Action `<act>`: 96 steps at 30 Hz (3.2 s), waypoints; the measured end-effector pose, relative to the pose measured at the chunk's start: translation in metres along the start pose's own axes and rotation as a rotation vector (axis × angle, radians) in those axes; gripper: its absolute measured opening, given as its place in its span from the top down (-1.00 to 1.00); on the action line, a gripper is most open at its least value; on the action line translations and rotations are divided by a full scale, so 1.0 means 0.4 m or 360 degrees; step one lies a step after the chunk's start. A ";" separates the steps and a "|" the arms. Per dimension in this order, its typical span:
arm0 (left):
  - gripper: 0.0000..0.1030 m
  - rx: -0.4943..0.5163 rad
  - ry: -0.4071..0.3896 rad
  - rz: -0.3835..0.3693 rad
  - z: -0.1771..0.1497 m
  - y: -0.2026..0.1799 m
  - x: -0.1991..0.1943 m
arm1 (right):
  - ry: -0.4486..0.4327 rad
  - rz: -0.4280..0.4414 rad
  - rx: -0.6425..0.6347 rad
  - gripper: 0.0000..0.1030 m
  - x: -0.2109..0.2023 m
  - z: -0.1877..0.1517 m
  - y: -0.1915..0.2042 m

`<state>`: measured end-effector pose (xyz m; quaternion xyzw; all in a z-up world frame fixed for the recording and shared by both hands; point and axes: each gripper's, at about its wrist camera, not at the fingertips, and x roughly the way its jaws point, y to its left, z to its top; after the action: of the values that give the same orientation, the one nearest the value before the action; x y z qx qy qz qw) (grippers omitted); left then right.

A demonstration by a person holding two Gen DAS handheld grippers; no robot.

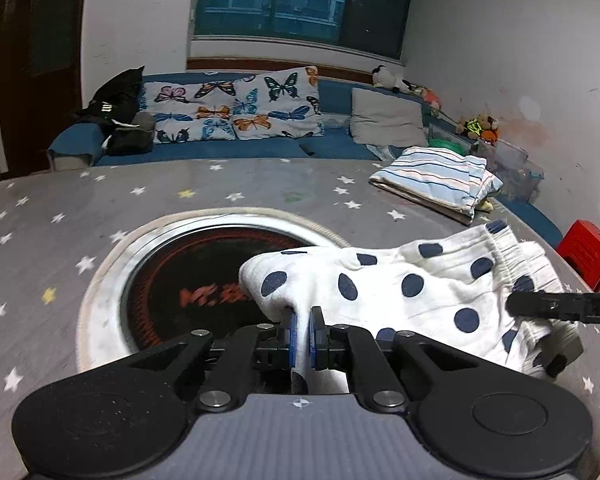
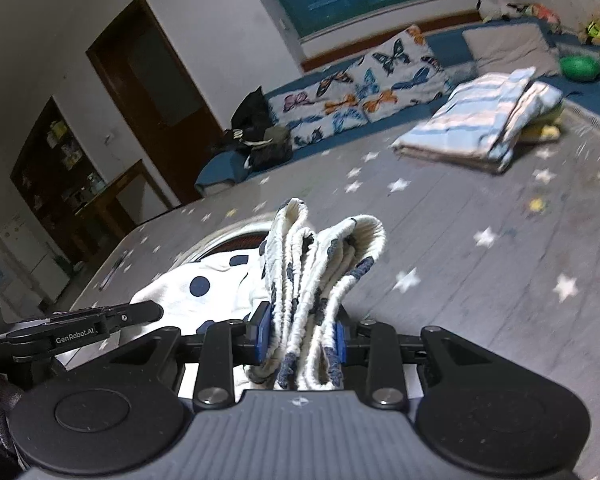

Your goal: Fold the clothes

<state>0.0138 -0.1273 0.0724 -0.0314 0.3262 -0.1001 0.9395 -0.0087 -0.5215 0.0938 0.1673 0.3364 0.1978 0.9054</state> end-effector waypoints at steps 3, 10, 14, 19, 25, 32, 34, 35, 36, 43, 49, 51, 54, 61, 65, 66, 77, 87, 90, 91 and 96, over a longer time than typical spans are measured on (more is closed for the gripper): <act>0.87 0.0024 0.0010 -0.0015 0.029 -0.035 0.035 | -0.0023 -0.0042 -0.0004 0.43 -0.005 0.033 -0.028; 0.87 0.0073 0.0009 -0.0041 0.093 -0.099 0.105 | -0.0057 -0.0120 0.0015 0.43 0.000 0.096 -0.095; 0.87 0.0089 0.0020 -0.0052 0.123 -0.124 0.144 | -0.0058 -0.0154 0.0031 0.43 0.008 0.125 -0.128; 0.87 0.0106 0.0054 -0.0070 0.141 -0.149 0.193 | -0.0051 -0.0193 0.0068 0.43 0.021 0.146 -0.174; 0.87 0.0134 0.0118 -0.0079 0.135 -0.170 0.250 | -0.0009 -0.0228 0.0116 0.43 0.048 0.147 -0.229; 0.77 0.0136 0.0204 -0.0073 0.112 -0.165 0.294 | 0.0045 -0.0261 0.0190 0.39 0.082 0.129 -0.281; 0.66 0.0144 0.0220 -0.0053 0.106 -0.162 0.298 | 0.0054 -0.0260 0.0210 0.32 0.087 0.124 -0.291; 0.52 0.0145 0.0224 -0.0040 0.105 -0.159 0.299 | 0.0056 -0.0270 0.0223 0.23 0.086 0.123 -0.298; 0.46 0.0145 0.0226 -0.0026 0.105 -0.155 0.300 | 0.0057 -0.0280 0.0235 0.22 0.086 0.121 -0.304; 0.36 0.0110 0.0187 0.0015 0.132 -0.128 0.292 | 0.0019 -0.0366 0.0184 0.11 0.061 0.130 -0.307; 0.36 0.0143 0.0168 -0.0016 0.150 -0.149 0.293 | 0.0026 -0.0434 0.0155 0.01 0.051 0.133 -0.309; 0.36 0.0159 0.0169 -0.0036 0.152 -0.159 0.297 | 0.0003 -0.0445 0.0155 0.01 0.040 0.131 -0.313; 0.36 0.0169 0.0170 -0.0061 0.157 -0.176 0.306 | -0.0046 -0.0471 0.0133 0.01 0.027 0.139 -0.310; 0.36 0.0176 0.0154 -0.0140 0.182 -0.221 0.332 | -0.0116 -0.0455 0.0037 0.04 0.036 0.173 -0.286; 0.36 0.0201 0.0126 -0.0193 0.199 -0.250 0.355 | -0.0094 -0.0435 -0.0057 0.09 0.080 0.193 -0.257; 0.36 0.0203 0.0124 -0.0207 0.202 -0.253 0.363 | -0.0092 -0.0433 -0.0072 0.12 0.089 0.197 -0.252; 0.36 0.0177 0.0207 -0.0269 0.200 -0.245 0.474 | 0.0038 -0.0404 -0.0354 0.19 0.189 0.185 -0.187; 0.30 0.0154 0.0193 -0.0284 0.177 -0.222 0.440 | 0.0056 -0.0367 -0.0399 0.19 0.156 0.161 -0.157; 0.30 0.0162 0.0171 -0.0331 0.157 -0.223 0.389 | 0.0079 -0.0340 -0.0451 0.19 0.133 0.139 -0.127; 0.31 0.0165 0.0163 -0.0346 0.151 -0.224 0.372 | 0.0090 -0.0336 -0.0464 0.19 0.128 0.130 -0.120; 0.32 0.0213 0.0148 -0.0379 0.092 -0.230 0.296 | 0.0113 -0.0321 -0.0549 0.19 0.094 0.075 -0.083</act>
<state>0.1120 -0.2421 0.0412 -0.0026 0.3560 -0.2337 0.9048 0.0460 -0.5377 0.0804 -0.0318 0.3443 0.1667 0.9234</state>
